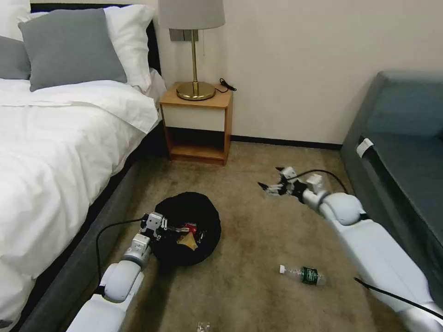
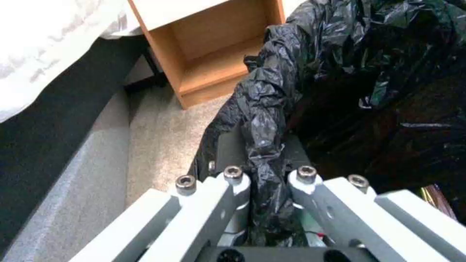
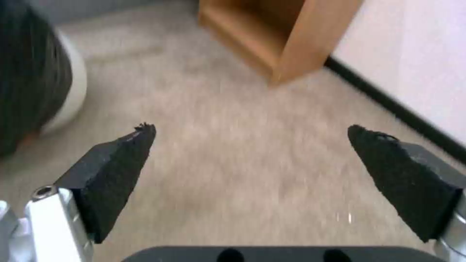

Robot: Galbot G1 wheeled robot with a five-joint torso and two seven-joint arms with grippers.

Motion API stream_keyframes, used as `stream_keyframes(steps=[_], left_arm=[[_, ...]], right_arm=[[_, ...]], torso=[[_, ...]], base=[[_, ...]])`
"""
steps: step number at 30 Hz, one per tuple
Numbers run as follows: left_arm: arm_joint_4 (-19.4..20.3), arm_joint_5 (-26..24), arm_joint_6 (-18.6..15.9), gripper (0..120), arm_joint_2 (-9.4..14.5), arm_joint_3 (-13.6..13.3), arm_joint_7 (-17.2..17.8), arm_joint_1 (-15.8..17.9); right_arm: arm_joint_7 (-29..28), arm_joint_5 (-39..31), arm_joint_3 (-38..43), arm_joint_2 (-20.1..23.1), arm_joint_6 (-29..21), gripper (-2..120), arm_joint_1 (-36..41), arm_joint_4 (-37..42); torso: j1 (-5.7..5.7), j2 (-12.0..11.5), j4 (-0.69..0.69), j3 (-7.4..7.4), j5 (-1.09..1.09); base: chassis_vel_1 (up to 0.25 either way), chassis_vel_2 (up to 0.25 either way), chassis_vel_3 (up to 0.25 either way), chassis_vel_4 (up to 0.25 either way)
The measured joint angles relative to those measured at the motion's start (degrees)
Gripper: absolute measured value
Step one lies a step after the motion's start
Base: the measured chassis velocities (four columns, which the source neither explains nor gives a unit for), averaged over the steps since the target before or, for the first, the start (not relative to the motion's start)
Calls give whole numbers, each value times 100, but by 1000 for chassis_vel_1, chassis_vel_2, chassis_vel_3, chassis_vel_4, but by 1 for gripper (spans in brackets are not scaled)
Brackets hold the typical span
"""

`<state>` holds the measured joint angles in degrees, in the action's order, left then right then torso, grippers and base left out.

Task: Pick up the trash bin, then pick up the garbage on the floor and place it into the trash bin.

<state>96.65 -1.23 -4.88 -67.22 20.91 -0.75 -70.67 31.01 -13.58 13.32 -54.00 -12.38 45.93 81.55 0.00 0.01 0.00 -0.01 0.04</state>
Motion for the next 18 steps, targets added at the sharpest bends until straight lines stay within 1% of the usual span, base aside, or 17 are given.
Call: stream_keyframes(steps=[1,2,4,5,6,7,8,9,11,16,18], left_arm=[[6,3,-2,3,1,-1,0,-4],[6,3,-2,3,1,-1,0,-4],[12,7,-5,3,12,-1,0,-8],[12,7,-5,3,12,-1,0,-8],[12,8,-5,3,13,-2,0,-8],[11,8,-5,3,14,-6,0,-6],[5,8,-6,3,19,-12,0,4],[5,8,-6,3,19,-12,0,4],[-13,8,-9,3,37,-36,1,34],[-28,7,-13,3,47,-76,6,50],[-28,11,3,3,47,-104,13,18]], right_arm=[[128,77,91,72,-45,100,150,5],[128,77,91,72,-45,100,150,5],[325,197,263,183,-169,100,449,56],[325,197,263,183,-169,100,449,56],[397,255,354,218,-227,100,616,109],[457,319,421,237,-260,100,744,149],[530,435,492,246,-264,100,885,188],[530,435,492,246,-264,100,885,188],[641,662,589,261,-234,100,1119,212],[795,896,618,306,-207,100,1320,213],[967,1123,605,340,-184,100,1459,194]], torso=[[0,0,-1,0,-5],[0,0,-1,0,-5],[0,0,-1,0,0],[0,0,-1,0,0],[0,0,-2,0,-5],[0,0,-2,0,-5],[0,0,-1,0,-2],[0,0,-1,0,-2],[0,0,-1,0,-3],[0,0,0,0,-3],[0,0,0,0,-3]], base=[[0,0,0,0],[0,0,0,0],[0,0,0,0],[0,0,0,0],[0,0,0,0],[0,0,0,0],[0,0,0,0],[0,0,0,0],[0,0,0,0],[0,0,0,0],[0,0,0,0]])
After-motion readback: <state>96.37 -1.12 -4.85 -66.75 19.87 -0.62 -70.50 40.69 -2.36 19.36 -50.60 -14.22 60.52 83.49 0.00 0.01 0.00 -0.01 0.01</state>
